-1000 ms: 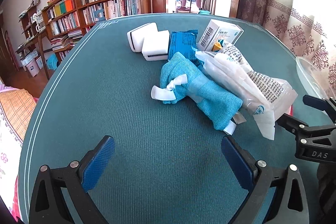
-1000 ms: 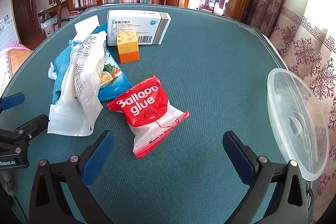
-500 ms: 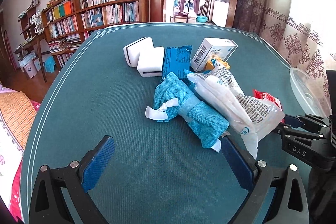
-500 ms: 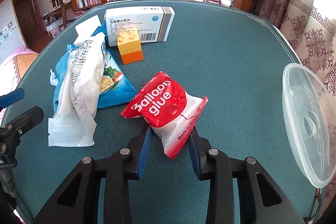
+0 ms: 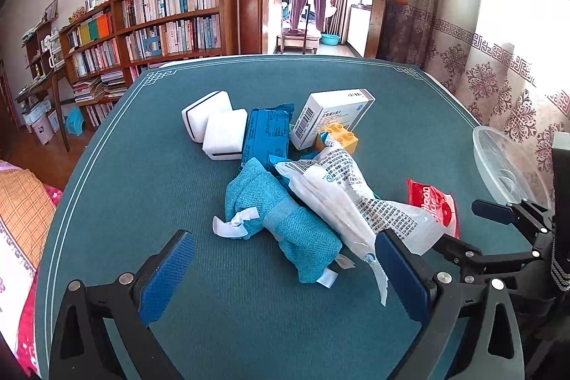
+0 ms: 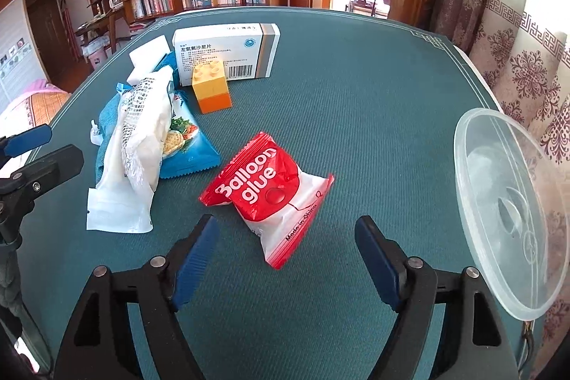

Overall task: Organize objects
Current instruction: 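Carry the glue packet toward the clear bowl while the left gripper grasps the white package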

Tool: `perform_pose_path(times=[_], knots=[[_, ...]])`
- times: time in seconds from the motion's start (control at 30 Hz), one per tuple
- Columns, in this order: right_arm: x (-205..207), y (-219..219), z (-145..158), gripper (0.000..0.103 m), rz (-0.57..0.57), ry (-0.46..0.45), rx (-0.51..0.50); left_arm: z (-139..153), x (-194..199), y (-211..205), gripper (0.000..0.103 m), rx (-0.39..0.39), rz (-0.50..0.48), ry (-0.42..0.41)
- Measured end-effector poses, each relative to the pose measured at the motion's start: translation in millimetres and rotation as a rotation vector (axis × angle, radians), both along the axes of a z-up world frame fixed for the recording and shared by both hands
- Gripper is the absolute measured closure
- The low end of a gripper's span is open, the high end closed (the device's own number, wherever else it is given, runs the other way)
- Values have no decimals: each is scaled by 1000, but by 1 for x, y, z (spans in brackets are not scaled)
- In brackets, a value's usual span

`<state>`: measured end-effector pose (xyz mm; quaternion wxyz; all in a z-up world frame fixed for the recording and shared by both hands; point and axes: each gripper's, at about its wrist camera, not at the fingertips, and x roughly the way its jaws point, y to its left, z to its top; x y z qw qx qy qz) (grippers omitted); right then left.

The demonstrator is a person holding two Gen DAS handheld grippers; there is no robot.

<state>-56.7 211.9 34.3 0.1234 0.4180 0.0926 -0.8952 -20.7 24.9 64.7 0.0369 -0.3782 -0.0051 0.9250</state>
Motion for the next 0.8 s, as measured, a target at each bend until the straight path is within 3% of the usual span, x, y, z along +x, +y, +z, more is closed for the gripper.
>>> perform_pose_path(times=[0.13, 0.23, 0.3, 0.33, 0.43, 0.8], knots=[[-8, -15, 4, 23, 73, 45, 90, 4, -1, -2, 0, 3, 7, 10], [-19, -23, -3, 23, 135, 30, 114, 7, -1, -4, 0, 8, 11, 17], [-25, -23, -9, 26, 156, -7, 92, 9, 0, -4, 0, 9, 12, 20], [-26, -22, -11, 35, 158, -22, 79, 9, -1, -4, 0, 9, 11, 21], [-25, -19, -12, 45, 155, -44, 51, 9, -2, -1, 0, 9, 4, 19], [-1, 2, 1, 48, 114, -41, -10, 5, -26, 27, 0, 36, -31, -27]])
